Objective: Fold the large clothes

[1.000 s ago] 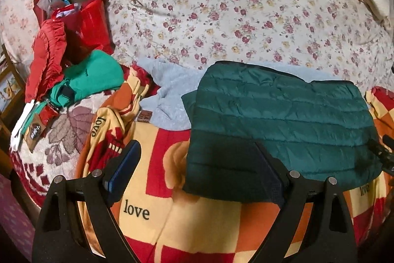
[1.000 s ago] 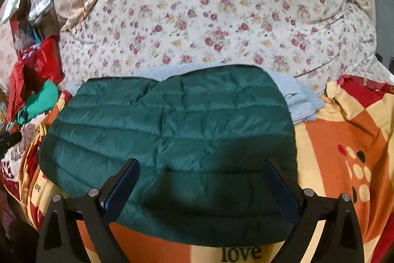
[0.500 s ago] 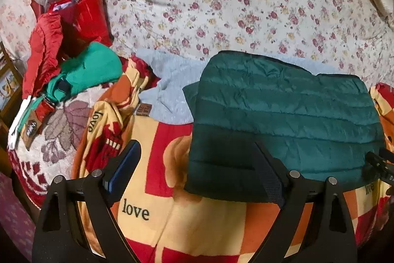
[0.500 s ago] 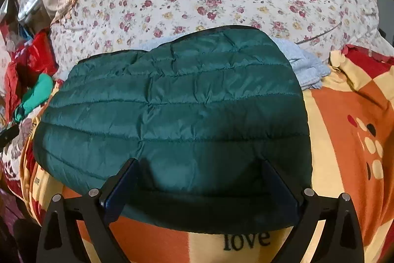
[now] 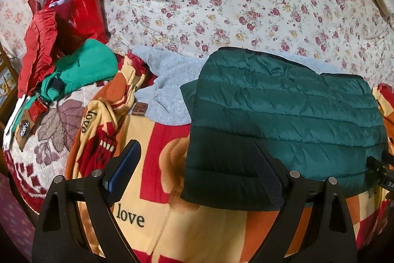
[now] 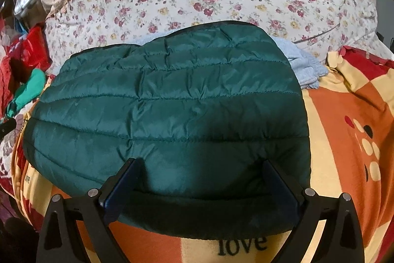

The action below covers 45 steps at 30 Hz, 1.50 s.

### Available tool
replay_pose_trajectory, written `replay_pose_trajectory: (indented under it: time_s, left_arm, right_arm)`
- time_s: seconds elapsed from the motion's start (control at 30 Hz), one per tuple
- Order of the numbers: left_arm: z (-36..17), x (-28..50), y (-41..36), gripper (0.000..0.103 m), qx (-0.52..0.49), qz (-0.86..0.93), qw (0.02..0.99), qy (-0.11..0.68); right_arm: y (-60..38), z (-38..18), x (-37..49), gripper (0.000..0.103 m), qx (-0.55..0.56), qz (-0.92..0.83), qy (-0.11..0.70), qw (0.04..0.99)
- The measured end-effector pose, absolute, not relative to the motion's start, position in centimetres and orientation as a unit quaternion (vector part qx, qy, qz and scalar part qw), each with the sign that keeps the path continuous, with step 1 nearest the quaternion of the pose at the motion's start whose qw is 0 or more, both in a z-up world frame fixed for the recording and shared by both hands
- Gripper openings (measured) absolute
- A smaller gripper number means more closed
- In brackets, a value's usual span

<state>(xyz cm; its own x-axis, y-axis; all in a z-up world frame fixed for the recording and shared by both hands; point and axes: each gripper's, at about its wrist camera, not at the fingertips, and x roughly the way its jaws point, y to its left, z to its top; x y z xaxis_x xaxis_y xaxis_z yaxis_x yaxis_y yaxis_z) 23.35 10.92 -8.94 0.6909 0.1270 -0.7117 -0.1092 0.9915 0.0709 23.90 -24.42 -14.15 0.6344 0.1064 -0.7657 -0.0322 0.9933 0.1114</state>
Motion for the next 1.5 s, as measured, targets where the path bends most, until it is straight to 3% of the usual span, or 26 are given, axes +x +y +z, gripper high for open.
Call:
replay_pose_trajectory:
  time_s: [0.53,0.83,1.07,1.27,1.5]
  left_arm:
    - [-9.4,25.0,10.3,0.091,-0.002,0.055,0.921,0.386]
    - [-13.3,27.2,9.7,0.091,0.026,0.065,0.901,0.428]
    - [-12.8,27.8,12.6,0.091,-0.040,0.032,0.898,0.437]
    - [-12.6,30.6,14.9,0.091,-0.098,0.040,0.886,0.452]
    - [-16.0,35.8,16.6,0.093,-0.183,-0.082,0.838,0.508]
  right_arm:
    - [-23.3,-15.7,23.3,0.103,0.012,0.021,0.390,0.921]
    - [-22.8,-16.2,22.7,0.103,-0.005,0.009,0.354,0.935]
    - [-22.8,-14.7,22.6,0.103,-0.022,0.026,0.387,0.921]
    - [-28.1,-10.2,22.9,0.103,0.053,0.024,0.364,0.930]
    - [-34.4,-14.0,30.1,0.103,0.162,0.044,0.462,0.871]
